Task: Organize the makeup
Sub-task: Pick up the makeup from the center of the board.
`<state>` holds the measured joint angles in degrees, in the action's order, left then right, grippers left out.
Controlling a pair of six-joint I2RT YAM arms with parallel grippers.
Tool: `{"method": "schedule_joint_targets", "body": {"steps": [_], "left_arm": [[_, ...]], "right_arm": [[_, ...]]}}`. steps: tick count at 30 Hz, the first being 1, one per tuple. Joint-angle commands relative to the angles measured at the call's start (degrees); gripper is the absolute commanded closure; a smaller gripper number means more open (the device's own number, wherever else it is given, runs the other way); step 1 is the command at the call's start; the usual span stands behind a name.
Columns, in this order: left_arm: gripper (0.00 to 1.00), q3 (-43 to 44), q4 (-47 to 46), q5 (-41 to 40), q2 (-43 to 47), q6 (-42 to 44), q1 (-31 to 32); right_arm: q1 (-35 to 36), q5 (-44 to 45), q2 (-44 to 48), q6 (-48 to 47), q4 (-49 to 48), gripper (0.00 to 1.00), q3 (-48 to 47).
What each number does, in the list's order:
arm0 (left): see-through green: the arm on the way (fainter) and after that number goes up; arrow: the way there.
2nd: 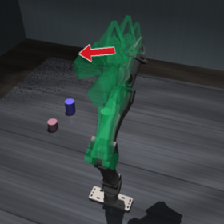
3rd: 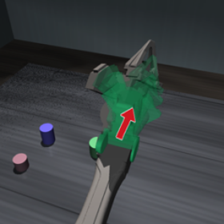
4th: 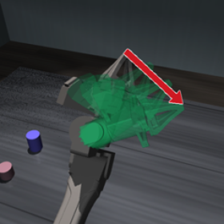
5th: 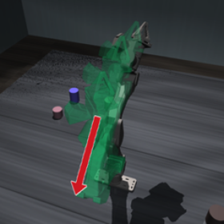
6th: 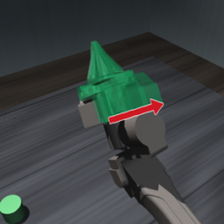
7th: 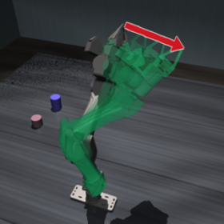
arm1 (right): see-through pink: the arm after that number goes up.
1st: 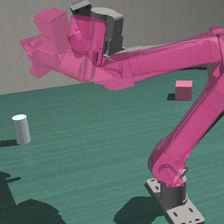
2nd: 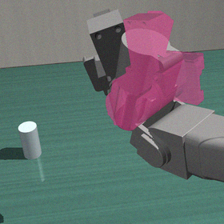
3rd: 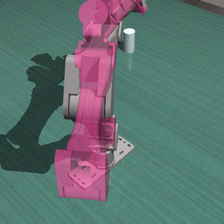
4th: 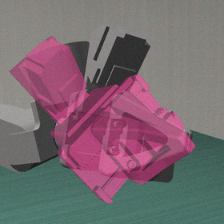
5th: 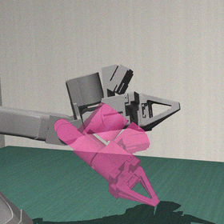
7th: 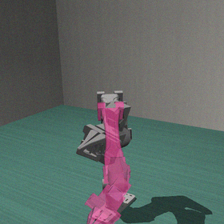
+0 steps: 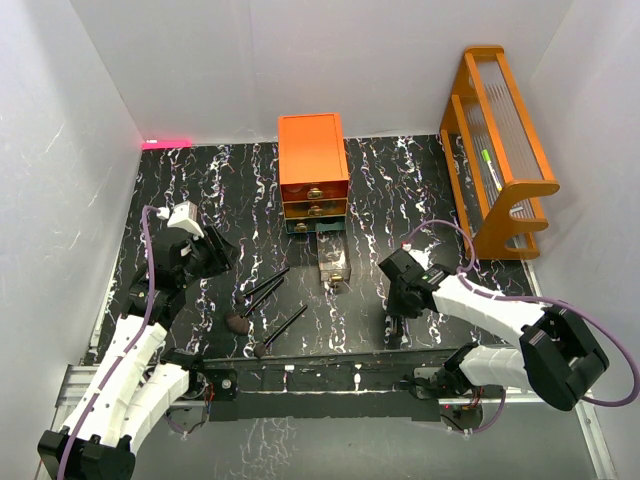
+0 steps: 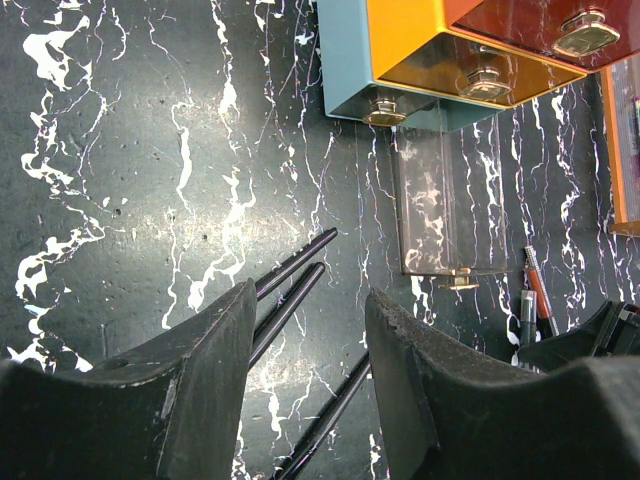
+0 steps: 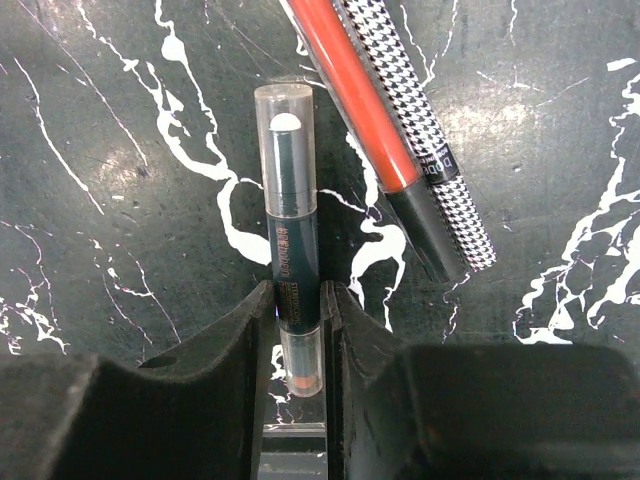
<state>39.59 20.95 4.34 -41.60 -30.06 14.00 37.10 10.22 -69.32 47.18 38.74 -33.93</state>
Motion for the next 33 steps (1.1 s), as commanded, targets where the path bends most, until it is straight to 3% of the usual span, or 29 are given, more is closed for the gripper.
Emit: {"method": "schedule_joint_targets", "body": {"steps": [1, 5, 12, 24, 33], "left_arm": [[0.53, -0.4, -0.4, 0.4, 0.3, -0.1, -0.3], [0.53, -0.4, -0.5, 0.3, 0.3, -0.2, -0.2], [0.53, -0.4, -0.5, 0.4, 0.3, -0.3, -0.2], [0.53, -0.2, -0.3, 0.1, 0.6, -0.2, -0.3], [0.53, -0.2, -0.3, 0.1, 1.1, -0.2, -0.2]], "right_arm": [[0.0, -0.5, -0.9, -2.1, -3.0, 0.77, -1.2], [1.6, 0.6, -0.8, -2.8, -2.3, 0.83, -4.3], [8.9, 7.2, -3.3, -5.6, 2.4, 0.88, -19.9], [8.6, 7.7, -21.0, -14.6, -5.0, 0.89, -39.6], [6.8, 8.0, -29.9, -15.0, -10.0, 0.89, -43.0]]}}
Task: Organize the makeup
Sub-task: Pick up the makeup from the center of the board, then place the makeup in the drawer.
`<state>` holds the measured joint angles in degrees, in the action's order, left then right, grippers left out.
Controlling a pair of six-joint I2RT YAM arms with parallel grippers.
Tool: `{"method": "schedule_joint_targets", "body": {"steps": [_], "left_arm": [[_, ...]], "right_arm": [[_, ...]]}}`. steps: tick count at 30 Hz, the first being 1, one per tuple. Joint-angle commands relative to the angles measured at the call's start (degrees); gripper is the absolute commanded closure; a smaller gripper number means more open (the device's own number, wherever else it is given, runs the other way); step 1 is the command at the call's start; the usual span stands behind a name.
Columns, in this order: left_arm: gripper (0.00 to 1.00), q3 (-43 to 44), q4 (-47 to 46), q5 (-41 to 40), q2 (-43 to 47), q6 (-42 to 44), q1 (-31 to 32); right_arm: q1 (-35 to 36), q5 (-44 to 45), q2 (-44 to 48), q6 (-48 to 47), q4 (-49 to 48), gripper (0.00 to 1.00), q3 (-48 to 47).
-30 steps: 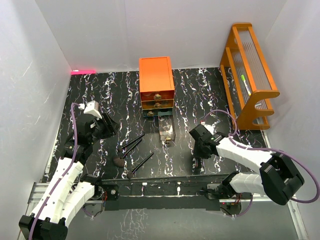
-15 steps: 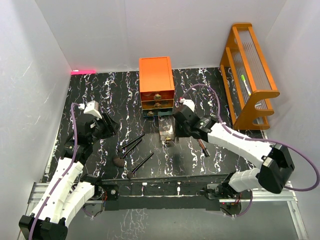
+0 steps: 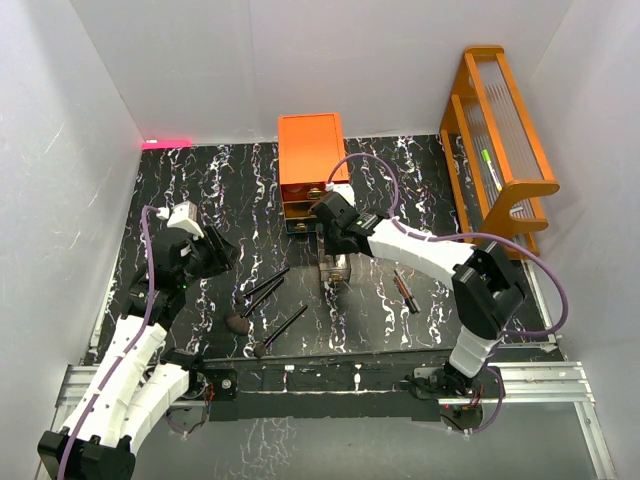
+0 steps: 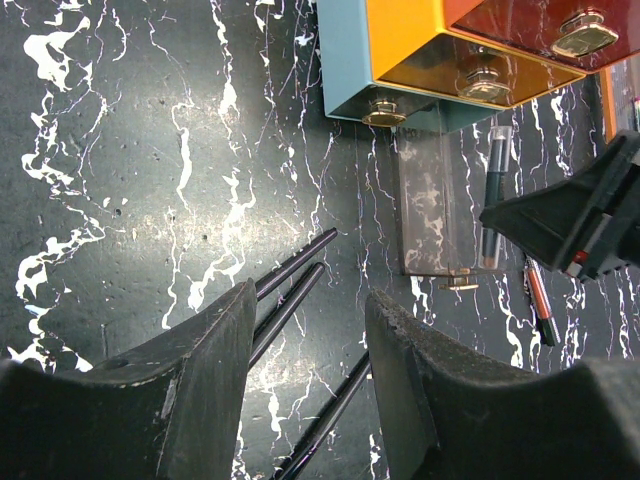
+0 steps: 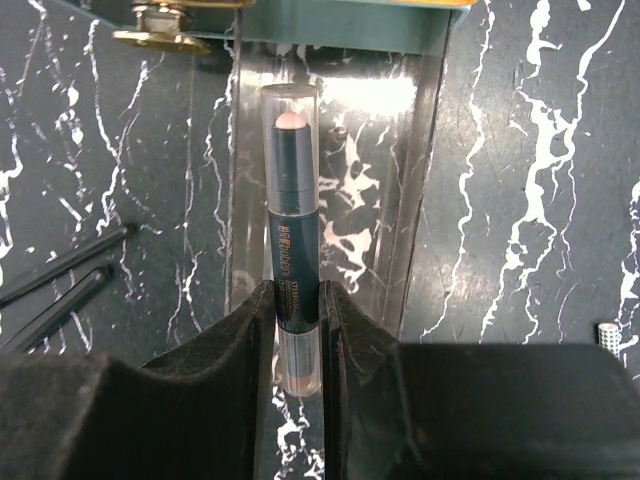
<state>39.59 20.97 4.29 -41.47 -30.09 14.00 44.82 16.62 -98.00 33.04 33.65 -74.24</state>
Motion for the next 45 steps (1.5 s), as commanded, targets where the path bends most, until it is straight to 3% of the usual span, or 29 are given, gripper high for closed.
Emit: {"method": "schedule_joint_targets", "body": {"steps": [1, 16, 30, 38, 45], "left_arm": [[0.53, -0.3, -0.3, 0.1, 1.0, -0.1, -0.2], [0.53, -0.4, -0.5, 0.5, 1.2, -0.1, -0.3], [0.53, -0.4, -0.5, 0.6, 0.9, -0.1, -0.2], [0.53, -0.4, -0.5, 0.5, 0.6, -0.1, -0.2], [0.53, -0.3, -0.3, 0.2, 0.6, -0.1, -0.2]], "right_arm": [[-0.9, 1.7, -1.6, -0.9, -5.3, 0.89, -2.7], [-1.0, 2.3, -8.8, 0.4, -8.3, 0.88, -1.4], [-0.9, 2.7, -10.3, 0.5, -8.1, 0.71, -2.3], [-1.0, 3.7, -5.8, -0.3, -8.0, 0.66, -2.2], [-1.0, 9.9, 9.7, 0.1, -7.2, 0.66, 2.9]]}}
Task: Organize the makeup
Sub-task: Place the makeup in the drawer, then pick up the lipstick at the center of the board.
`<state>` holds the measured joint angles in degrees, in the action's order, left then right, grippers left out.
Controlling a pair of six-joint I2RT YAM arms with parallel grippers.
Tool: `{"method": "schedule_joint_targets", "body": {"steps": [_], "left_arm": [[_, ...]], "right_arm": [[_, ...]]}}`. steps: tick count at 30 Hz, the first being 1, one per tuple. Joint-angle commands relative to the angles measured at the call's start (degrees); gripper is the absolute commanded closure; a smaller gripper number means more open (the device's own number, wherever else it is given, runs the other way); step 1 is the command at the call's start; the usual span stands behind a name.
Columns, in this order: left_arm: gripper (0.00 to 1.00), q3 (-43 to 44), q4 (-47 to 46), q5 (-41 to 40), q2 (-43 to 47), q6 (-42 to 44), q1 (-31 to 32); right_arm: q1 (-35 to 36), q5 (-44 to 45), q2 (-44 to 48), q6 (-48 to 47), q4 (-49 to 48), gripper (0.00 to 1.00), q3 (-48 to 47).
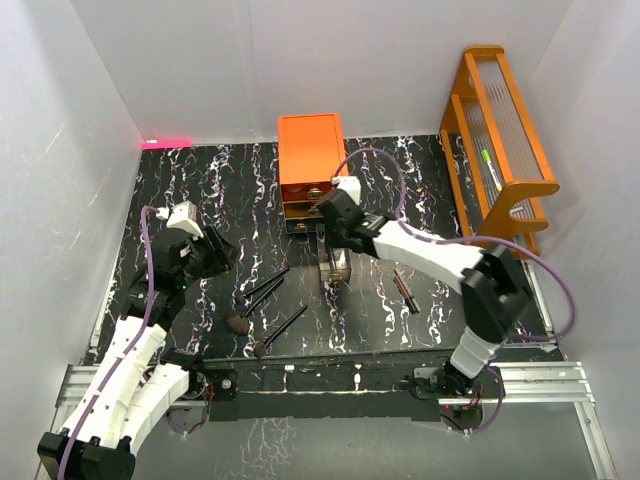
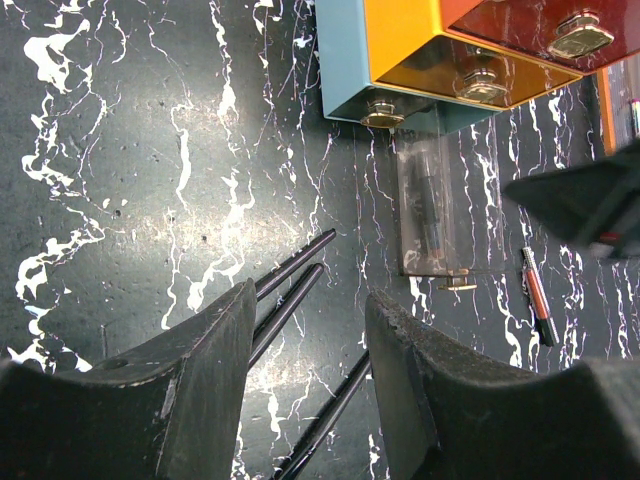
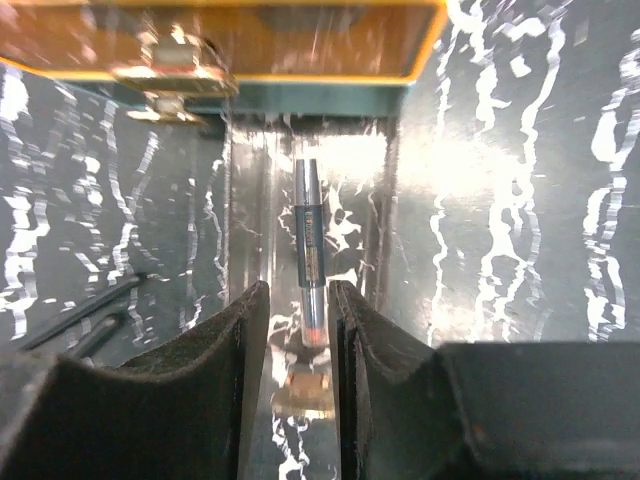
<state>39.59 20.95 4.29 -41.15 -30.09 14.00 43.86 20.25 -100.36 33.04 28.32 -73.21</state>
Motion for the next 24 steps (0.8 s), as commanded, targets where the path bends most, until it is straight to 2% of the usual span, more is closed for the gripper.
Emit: {"method": "schedule_joint_targets", "body": {"steps": [1, 5, 12, 19, 24], "left_arm": [[0.53, -0.4, -0.3, 0.1, 0.3, -0.1, -0.2], [0.53, -0.3, -0.3, 0.1, 0.4, -0.1, -0.2], [0.53, -0.4, -0.4, 0.2, 0.4, -0.2, -0.2], [0.53, -0.4, -0.3, 0.0, -0.2, -0.2, -0.2], [0.53, -0.5, -0.4, 0.3, -0.5, -0.2, -0.2]], "right_arm": [[0.0, 7.7, 14.6, 0.2, -1.5, 0.66, 3.3], [-3.6, 7.6, 22.9, 2.5, 2.4, 0.62, 10.1], [-18.0, -8.3, 33.1, 5.4, 5.4, 0.61, 25.3], [-19.0, -12.5, 41.0, 10.1, 6.2, 0.61, 34.2], [-19.0, -14.1, 41.0, 10.9, 6.8, 0.61, 37.7]]}}
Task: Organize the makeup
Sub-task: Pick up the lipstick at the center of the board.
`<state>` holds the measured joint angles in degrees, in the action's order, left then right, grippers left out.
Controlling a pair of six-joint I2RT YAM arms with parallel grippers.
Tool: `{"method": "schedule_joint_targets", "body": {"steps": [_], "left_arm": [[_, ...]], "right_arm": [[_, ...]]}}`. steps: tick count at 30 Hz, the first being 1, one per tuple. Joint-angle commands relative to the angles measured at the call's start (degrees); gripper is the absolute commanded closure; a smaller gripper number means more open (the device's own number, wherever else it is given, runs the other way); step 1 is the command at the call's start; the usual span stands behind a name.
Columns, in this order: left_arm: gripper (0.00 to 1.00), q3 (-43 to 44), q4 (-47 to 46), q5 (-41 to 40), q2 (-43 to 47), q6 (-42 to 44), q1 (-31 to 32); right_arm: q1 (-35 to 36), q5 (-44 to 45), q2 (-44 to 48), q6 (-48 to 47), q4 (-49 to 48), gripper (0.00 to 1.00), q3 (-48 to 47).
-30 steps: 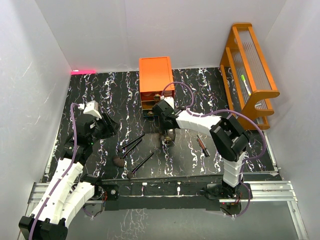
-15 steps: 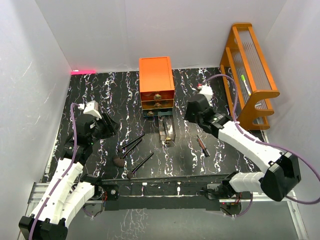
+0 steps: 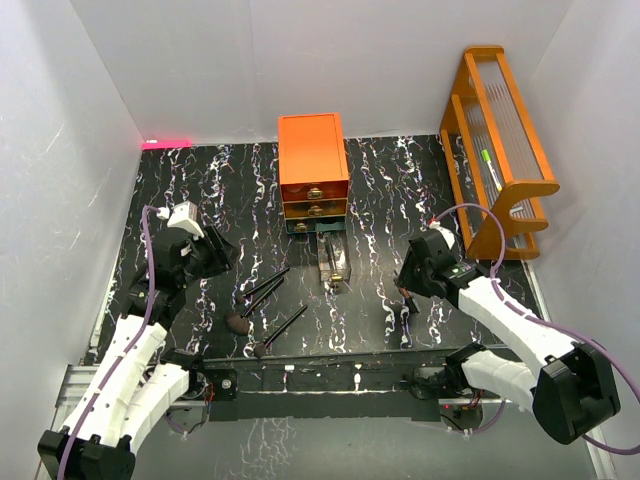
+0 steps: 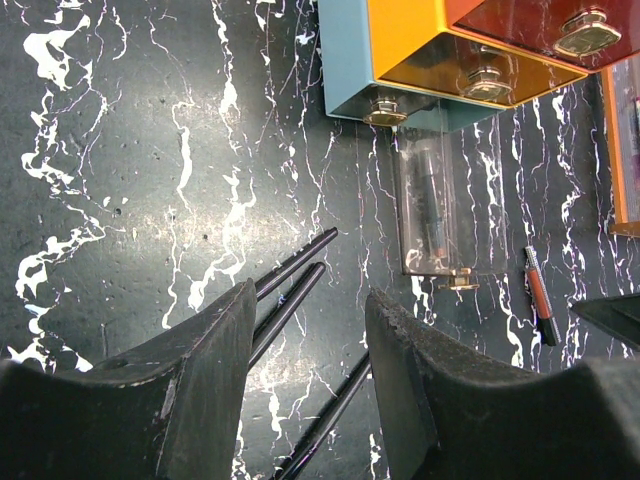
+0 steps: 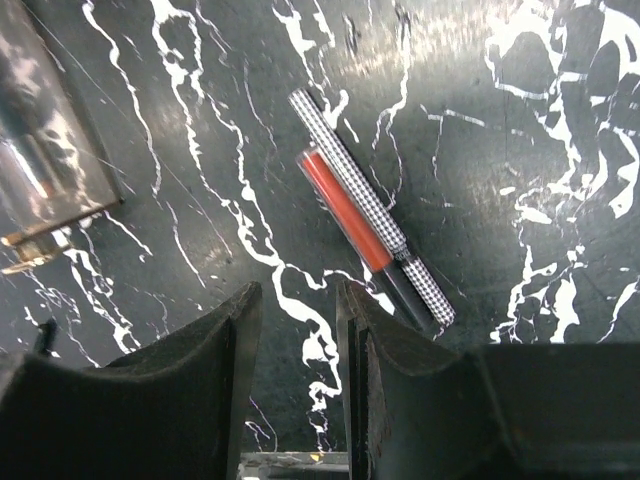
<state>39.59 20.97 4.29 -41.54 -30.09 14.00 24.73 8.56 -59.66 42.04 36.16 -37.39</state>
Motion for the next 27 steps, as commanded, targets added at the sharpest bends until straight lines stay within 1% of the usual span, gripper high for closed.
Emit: {"method": "schedule_joint_targets", "body": {"steps": [1, 5, 15, 27], "left_arm": [[0.53, -0.4, -0.4, 0.3, -0.2, -0.2, -0.3], [0.53, -0.4, -0.4, 0.3, -0.5, -0.2, -0.2], [0.53, -0.4, -0.4, 0.5, -0.5, -0.3, -0.2], [0.53, -0.5, -0.5, 0.7, -0.4, -0.4, -0.2]], "right_arm": [[0.1, -2.3, 0.1, 2.0, -0.9, 0.61, 2.4], [0.1, -1.7, -0.7, 2.3, -0.8, 0.62, 3.2], [0.2, 4.9, -2.8, 5.6, 0.6, 0.62, 3.3], [0.2, 5.4, -4.7, 5.2, -0.6, 0.62, 3.5]]}}
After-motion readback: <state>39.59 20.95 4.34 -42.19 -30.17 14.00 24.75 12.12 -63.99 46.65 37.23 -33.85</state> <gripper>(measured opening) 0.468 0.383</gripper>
